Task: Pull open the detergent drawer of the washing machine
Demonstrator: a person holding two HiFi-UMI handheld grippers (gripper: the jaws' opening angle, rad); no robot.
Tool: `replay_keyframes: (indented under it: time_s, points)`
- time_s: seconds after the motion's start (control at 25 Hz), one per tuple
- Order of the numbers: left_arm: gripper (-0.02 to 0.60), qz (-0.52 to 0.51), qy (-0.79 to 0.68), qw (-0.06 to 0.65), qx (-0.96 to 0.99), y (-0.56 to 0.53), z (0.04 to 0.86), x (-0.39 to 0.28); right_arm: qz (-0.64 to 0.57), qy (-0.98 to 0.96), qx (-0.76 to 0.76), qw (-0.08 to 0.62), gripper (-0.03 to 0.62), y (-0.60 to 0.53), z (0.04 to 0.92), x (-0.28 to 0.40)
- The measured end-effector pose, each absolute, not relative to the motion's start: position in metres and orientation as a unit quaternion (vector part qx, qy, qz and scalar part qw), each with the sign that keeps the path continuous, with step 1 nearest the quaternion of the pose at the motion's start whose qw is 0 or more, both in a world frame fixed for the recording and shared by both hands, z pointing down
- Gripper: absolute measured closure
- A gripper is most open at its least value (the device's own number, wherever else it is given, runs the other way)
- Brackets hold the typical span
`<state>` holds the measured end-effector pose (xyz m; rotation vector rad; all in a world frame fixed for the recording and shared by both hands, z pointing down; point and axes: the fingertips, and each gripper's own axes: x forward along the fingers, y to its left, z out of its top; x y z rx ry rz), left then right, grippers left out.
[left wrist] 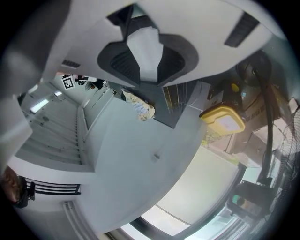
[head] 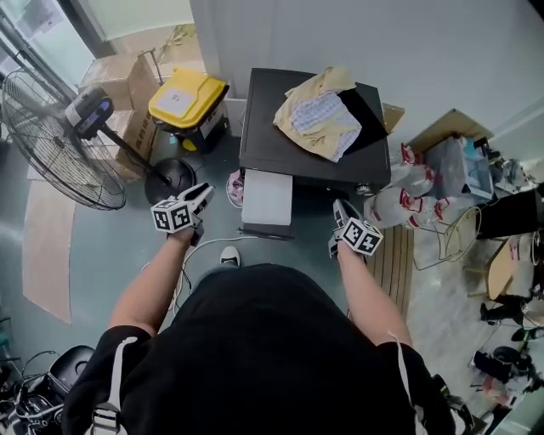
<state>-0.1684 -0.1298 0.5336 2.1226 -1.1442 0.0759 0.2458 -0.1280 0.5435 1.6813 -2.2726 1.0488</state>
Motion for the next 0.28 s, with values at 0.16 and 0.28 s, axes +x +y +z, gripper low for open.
replay_keyframes:
  time_s: [0.16, 0.28]
  points:
    - [0.458, 0.026, -0.436, 0.341, 0.832, -0.131, 0.516, -0.158, 0.333, -0.756, 0.559, 0.062, 0.522, -0.129, 0.530, 0.250]
    - [0.459, 0.024, -0.433, 0.334, 0.837, -0.130, 0.506, -0.154, 0.323, -0.763, 0.557, 0.061, 0.522, -0.129, 0.519, 0.248]
